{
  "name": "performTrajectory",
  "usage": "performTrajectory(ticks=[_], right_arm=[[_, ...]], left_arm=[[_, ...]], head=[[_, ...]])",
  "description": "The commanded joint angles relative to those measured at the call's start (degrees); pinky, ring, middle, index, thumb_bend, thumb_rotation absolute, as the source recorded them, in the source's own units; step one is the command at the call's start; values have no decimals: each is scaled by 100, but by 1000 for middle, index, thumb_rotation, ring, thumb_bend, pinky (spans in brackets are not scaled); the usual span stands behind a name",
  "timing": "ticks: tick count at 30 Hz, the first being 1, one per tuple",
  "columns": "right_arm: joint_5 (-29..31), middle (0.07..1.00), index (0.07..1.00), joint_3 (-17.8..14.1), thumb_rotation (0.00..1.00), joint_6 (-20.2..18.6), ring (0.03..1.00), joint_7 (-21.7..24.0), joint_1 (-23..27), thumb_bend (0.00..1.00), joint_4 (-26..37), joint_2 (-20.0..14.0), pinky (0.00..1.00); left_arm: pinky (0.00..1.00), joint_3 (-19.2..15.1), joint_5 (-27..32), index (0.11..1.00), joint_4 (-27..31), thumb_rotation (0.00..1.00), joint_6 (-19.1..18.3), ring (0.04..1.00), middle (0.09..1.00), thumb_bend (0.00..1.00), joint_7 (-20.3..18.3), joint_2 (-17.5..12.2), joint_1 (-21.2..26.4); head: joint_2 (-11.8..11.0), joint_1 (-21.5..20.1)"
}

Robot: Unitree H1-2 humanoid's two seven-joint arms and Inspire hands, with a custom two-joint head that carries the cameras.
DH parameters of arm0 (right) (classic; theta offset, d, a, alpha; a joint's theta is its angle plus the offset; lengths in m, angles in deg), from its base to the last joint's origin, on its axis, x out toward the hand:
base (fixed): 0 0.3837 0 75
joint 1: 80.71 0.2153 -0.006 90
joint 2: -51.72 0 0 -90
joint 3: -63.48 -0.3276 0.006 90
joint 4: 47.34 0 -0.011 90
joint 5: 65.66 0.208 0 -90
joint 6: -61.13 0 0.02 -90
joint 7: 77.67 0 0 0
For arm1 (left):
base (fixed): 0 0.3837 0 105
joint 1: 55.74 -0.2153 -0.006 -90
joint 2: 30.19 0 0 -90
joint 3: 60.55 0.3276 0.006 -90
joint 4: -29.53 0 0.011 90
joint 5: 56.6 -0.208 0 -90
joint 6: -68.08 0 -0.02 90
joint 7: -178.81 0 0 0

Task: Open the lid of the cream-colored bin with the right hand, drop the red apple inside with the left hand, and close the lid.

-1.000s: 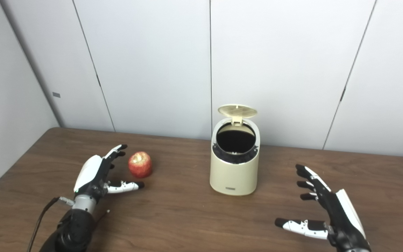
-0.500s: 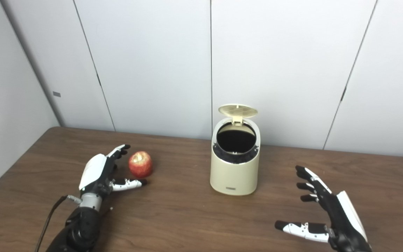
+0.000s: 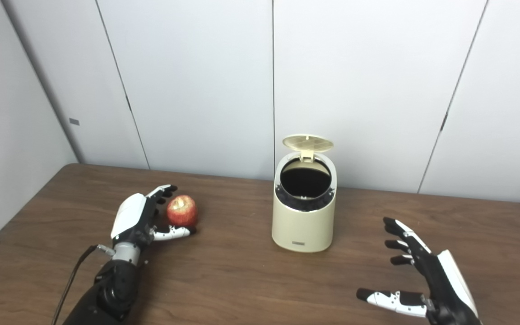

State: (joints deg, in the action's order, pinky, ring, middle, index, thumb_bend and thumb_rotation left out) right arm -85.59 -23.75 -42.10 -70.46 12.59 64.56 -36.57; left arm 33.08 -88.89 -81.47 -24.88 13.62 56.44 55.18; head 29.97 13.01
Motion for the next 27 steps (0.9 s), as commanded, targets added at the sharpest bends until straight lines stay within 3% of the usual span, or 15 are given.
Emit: performTrajectory(ticks=[1, 2, 3, 6, 14, 18, 23, 27], right_arm=[[2, 876, 869, -50, 42, 33, 798, 4, 114, 693, 231, -68, 675], [7, 875, 868, -54, 42, 27, 796, 5, 112, 693, 243, -67, 674], [9, 875, 868, -57, 45, 21, 793, 5, 110, 692, 252, -67, 672], [10, 876, 869, -59, 58, -12, 791, 10, 101, 683, 278, -67, 672], [56, 875, 864, -66, 103, -9, 791, -9, 97, 666, 235, -63, 675], [0, 871, 862, -23, 79, 2, 794, -30, 78, 662, 198, -34, 680], [-127, 864, 867, 42, 96, -4, 796, -67, 59, 670, 123, 3, 673], [-197, 859, 871, 66, 138, 2, 800, -53, 63, 674, 84, 4, 670]], left_arm=[[538, 78, 83, 698, -56, 191, 115, 598, 597, 838, -82, -1, 183], [490, 118, 43, 657, -64, 164, 78, 543, 545, 809, -92, -2, 182], [449, 151, 12, 561, -67, 107, 49, 498, 500, 638, -93, -6, 181], [415, 221, -53, 524, -125, 18, 28, 461, 450, 534, 15, 30, 177], [377, 279, -157, 503, -396, 0, 306, 432, 461, 523, 553, 91, 186], [343, 211, -113, 503, -405, 0, 537, 420, 458, 524, 948, 154, 168], [283, 99, -187, 511, -106, 0, 1042, 374, 438, 523, 1542, 227, 71], [275, 42, -278, 514, 507, 0, 1140, 358, 428, 521, 1672, 253, 0]], head=[[3, 5], [32, 3], [32, 3], [43, 7], [20, -2], [-38, -56], [-93, -236], [-94, -329]])
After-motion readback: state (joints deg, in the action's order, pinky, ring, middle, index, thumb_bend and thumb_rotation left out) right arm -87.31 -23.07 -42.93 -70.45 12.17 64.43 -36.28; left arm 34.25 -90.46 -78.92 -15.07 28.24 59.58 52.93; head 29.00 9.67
